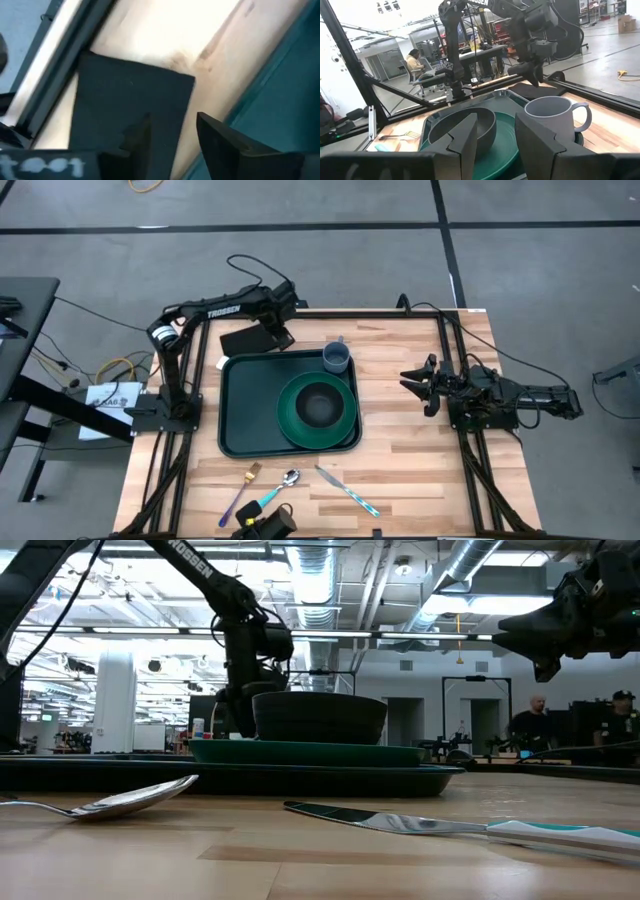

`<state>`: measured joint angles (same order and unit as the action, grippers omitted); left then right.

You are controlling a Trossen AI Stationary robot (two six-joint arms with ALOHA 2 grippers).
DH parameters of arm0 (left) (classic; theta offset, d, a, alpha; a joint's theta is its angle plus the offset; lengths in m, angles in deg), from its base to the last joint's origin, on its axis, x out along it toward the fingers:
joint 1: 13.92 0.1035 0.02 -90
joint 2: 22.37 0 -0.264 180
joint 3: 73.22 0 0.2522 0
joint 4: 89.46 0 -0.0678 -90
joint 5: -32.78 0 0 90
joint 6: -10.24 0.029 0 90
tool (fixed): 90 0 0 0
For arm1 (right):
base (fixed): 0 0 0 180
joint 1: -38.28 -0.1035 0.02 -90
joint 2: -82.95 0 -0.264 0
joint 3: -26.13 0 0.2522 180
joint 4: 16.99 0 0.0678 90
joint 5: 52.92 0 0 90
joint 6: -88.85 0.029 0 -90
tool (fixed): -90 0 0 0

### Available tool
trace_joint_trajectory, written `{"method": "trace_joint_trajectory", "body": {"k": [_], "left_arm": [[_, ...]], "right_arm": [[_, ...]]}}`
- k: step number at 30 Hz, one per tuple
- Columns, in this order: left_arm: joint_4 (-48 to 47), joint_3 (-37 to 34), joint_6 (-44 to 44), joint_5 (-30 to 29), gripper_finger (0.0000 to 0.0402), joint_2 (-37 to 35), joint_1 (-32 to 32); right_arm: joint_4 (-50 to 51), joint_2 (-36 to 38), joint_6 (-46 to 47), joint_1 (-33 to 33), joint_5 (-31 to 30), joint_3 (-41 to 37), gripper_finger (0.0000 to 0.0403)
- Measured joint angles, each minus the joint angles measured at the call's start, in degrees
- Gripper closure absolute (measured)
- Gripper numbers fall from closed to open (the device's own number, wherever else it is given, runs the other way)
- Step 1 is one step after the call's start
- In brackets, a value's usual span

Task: Set up tray
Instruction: Put the napkin on the black tray to the left of the green plate

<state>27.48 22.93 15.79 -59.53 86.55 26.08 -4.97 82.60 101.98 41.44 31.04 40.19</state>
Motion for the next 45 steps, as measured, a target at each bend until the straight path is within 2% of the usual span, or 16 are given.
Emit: {"method": "trace_joint_trajectory", "body": {"k": [7,19,31,35,45], "left_arm": [[2.25,0.00,0.22,1.95,0.0222,0.56,1.19],[-1.01,0.00,-0.34,1.56,0.0228,8.90,0.41],[2.91,0.17,0.06,0.89,0.0232,9.29,0.21],[2.95,0.00,1.84,0.30,0.0260,9.29,0.23],[1.38,0.00,3.34,0.09,0.0373,9.27,0.15]], "right_arm": [[0.00,-0.01,0.00,0.00,0.00,0.00,0.0280],[0.00,-0.01,-0.01,-0.02,0.07,0.00,0.0280],[0.00,-0.01,0.00,-0.02,0.04,0.00,0.0280],[0.00,-0.01,0.00,-0.02,0.02,-0.02,0.0280],[0.00,-0.01,0.00,-0.02,0.02,-0.02,0.0280]]}}
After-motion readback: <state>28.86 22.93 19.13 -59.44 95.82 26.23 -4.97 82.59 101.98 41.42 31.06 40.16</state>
